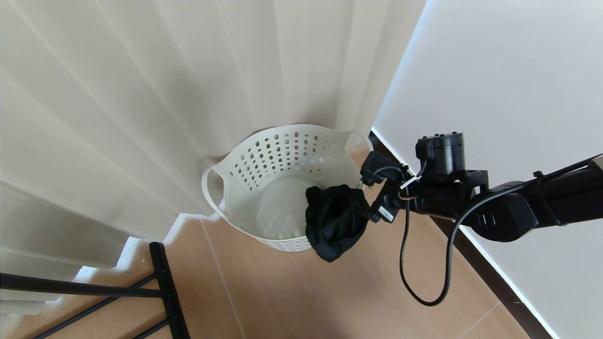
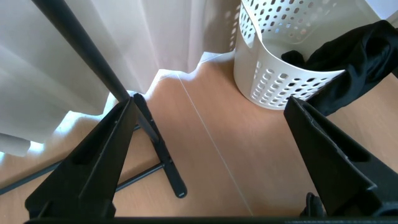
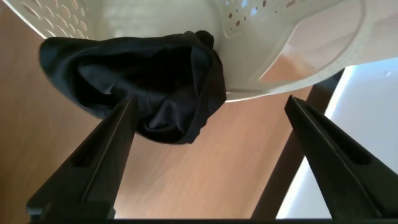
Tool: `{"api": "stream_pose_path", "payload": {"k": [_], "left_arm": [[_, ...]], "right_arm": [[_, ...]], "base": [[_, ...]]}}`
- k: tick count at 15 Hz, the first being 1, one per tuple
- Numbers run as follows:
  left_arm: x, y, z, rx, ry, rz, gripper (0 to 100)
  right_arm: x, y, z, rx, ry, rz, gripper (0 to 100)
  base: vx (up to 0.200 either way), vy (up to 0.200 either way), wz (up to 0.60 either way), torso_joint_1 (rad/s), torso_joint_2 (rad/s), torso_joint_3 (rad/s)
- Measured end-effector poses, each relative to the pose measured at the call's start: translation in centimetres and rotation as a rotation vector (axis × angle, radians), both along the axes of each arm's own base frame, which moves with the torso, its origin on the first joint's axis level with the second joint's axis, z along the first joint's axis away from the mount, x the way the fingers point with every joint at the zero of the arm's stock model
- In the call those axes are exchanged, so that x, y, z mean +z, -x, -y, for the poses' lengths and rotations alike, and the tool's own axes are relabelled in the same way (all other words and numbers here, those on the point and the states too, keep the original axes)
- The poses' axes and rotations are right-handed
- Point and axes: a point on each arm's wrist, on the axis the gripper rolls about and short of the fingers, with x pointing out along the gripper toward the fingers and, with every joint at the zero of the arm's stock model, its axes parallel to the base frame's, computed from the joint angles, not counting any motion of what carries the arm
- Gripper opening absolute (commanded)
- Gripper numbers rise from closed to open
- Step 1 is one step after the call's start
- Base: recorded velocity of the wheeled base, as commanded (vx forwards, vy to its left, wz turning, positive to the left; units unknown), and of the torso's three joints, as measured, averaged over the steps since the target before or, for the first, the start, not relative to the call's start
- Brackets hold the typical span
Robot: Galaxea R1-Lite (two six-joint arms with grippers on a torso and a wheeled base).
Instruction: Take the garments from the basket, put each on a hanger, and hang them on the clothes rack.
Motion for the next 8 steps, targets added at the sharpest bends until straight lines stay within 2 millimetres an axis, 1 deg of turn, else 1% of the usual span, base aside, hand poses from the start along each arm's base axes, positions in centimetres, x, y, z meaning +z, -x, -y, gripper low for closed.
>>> {"api": "stream_pose_path", "payload": {"k": [2, 5, 8], "left_arm": [[0.0, 0.0, 0.0, 0.0, 0.0, 0.0, 100], [0.0, 0.0, 0.0, 0.0, 0.0, 0.0, 100], [0.0, 0.0, 0.0, 0.0, 0.0, 0.0, 100]], "right_arm": [[-0.8, -1.0, -0.4, -0.02, -0.015, -0.015, 100], [-1.9, -2.3, -0.4, -0.043, -0.016, -0.029, 100], [-2.3, -3.1, -0.7, -0.057, -0.038, -0.038, 100]], "base": [[0.0, 0.0, 0.0, 0.0, 0.0, 0.0], [0.0, 0.0, 0.0, 0.0, 0.0, 0.0], [0.0, 0.0, 0.0, 0.0, 0.0, 0.0]]}}
